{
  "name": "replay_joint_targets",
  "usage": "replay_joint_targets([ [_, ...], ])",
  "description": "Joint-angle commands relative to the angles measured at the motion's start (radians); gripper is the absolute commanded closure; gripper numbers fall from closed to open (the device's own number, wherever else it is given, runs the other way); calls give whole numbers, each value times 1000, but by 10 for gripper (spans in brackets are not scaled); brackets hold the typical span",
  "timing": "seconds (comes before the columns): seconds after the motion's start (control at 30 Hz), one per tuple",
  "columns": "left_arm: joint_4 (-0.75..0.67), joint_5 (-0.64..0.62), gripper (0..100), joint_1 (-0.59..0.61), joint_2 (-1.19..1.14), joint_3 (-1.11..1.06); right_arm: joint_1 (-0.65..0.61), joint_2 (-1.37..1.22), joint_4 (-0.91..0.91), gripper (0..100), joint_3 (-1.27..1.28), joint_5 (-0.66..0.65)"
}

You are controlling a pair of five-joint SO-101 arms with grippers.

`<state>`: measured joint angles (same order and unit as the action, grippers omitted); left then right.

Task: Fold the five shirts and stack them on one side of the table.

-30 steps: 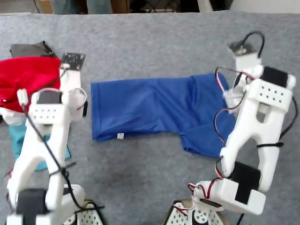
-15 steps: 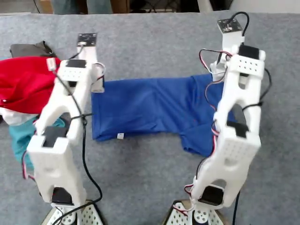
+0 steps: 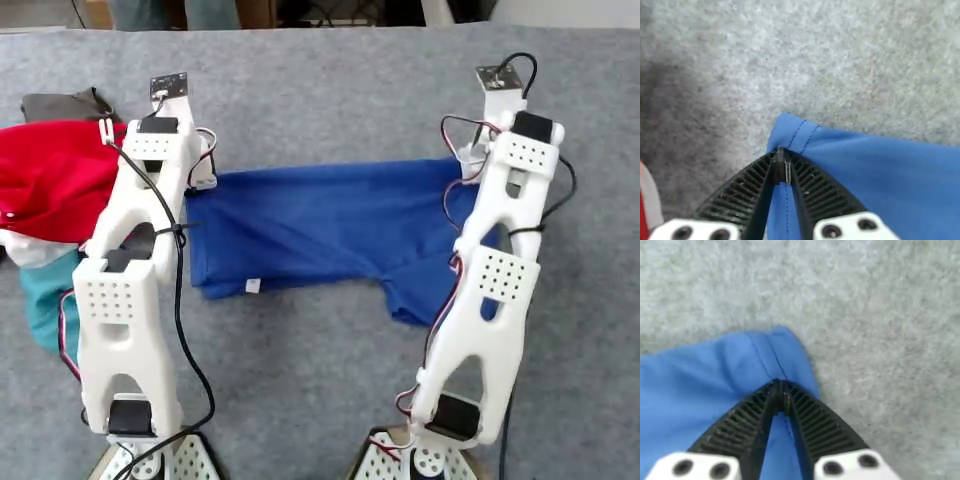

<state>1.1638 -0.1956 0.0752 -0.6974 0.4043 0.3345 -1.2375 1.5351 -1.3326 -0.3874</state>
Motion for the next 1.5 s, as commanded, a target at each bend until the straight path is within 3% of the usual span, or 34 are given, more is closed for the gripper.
replay_joint_targets([
  [0.0,38,-6,971,-2,58,44,29,-7,118,983,-217,-18],
  [0.13,84,38,971,-39,141,45,28,8,215,983,-348,-18],
  [0.4,192,60,971,-50,319,35,14,199,232,983,-225,-11],
  [0.6,232,215,972,-85,462,-151,-2,472,232,984,306,-11],
  [0.67,158,241,972,-96,601,-337,-17,561,189,984,501,-12],
  [0.83,-189,252,972,-125,893,-900,-14,639,-43,984,803,-11],
  [0.97,-276,245,972,-148,879,-1058,23,604,-137,984,869,-11],
  [1.27,-216,256,972,-142,638,-1003,146,464,-206,984,852,-107],
  [1.47,-130,331,972,-163,690,-981,150,461,-158,984,746,-109],
])
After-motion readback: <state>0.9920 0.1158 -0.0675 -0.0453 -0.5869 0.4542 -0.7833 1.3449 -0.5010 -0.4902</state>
